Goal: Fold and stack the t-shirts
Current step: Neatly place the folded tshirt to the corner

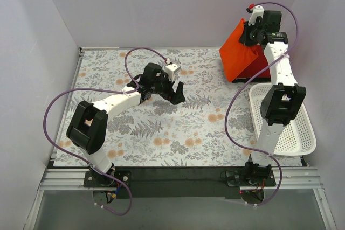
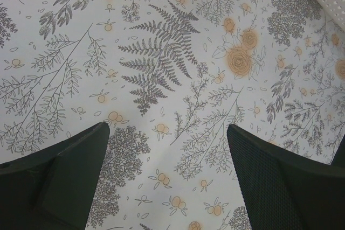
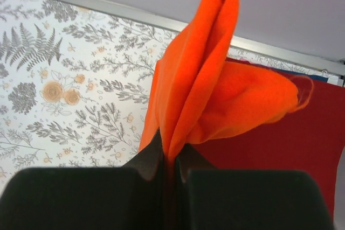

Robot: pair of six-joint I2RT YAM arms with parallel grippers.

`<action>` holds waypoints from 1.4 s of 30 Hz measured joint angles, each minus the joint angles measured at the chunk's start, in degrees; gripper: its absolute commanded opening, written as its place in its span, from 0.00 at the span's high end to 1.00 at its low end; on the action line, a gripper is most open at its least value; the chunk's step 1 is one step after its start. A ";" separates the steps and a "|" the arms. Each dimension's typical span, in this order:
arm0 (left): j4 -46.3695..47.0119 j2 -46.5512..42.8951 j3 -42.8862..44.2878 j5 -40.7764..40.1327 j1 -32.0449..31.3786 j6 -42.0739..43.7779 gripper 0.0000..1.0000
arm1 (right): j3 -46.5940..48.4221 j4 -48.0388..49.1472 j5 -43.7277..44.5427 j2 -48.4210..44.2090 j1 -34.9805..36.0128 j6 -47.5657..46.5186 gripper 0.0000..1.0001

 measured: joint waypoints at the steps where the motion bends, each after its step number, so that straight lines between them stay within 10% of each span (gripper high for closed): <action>1: -0.02 0.04 0.00 0.07 0.00 0.00 0.09 | 0.63 -0.17 -0.33 0.00 -0.22 0.55 0.99; 42: -1.31 0.31 0.02 0.52 0.00 1.62 0.09 | 5.70 -1.18 -3.37 5.16 -5.51 -1.84 0.99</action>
